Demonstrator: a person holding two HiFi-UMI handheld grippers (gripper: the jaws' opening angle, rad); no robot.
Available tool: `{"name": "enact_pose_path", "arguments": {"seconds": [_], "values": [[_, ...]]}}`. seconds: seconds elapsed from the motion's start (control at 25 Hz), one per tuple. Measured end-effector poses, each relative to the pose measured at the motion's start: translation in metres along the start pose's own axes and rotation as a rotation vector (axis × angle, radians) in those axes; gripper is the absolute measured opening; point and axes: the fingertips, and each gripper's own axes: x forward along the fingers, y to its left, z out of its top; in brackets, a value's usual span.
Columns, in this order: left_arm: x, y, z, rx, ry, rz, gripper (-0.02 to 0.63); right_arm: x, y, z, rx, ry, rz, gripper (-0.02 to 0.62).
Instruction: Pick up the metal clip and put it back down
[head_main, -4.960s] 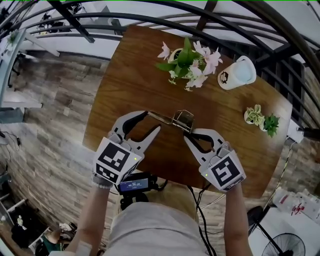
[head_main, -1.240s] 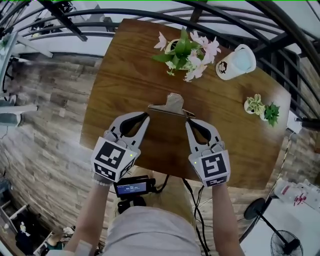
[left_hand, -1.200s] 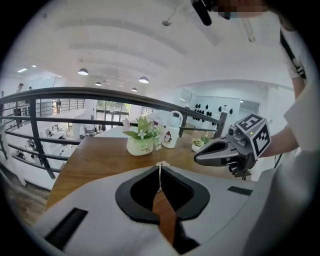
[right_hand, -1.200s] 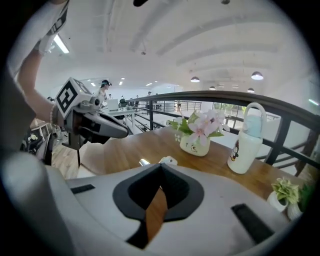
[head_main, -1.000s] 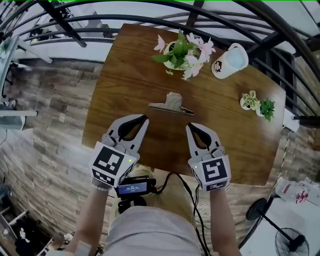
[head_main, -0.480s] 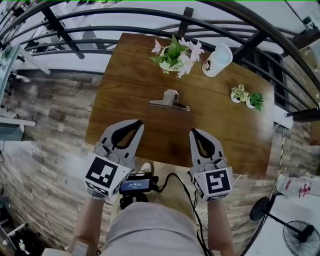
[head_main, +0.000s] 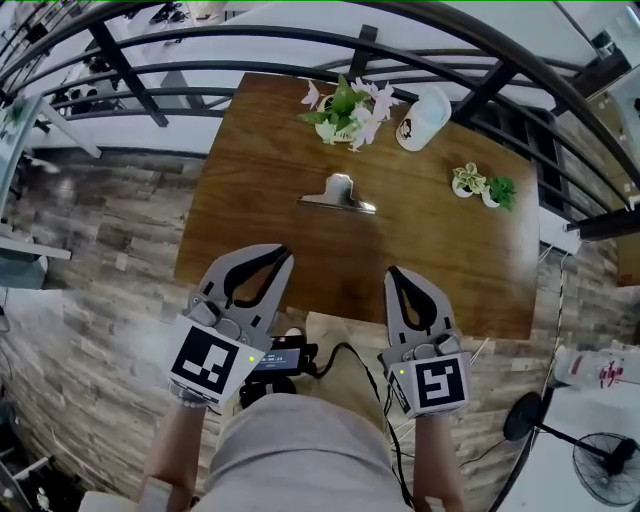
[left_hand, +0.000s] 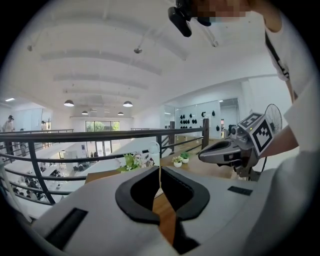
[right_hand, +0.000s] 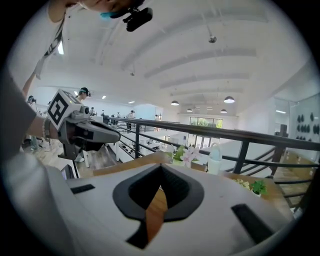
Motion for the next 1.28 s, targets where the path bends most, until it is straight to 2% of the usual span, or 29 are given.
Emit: {"name": "enact_pose_path", "arguments": {"seconds": [0.72,1.08,1.28], "values": [[-0.026,-0.003,0.009,0.013,-0.022,0.0,0.015,-0.021,0.015,0.012,-0.041,-0.024,-0.037,0.003],[-0.029,-0.004,0.008,0.014,-0.022,-0.006,0.015,-0.026,0.011,0.013,0.007,-0.034,-0.081,0.003],[-0.03,-0.004,0.009,0.018,-0.025,-0.007,0.015,-0.027,0.013,0.013,-0.011,-0.03,-0.086,0.003]]}}
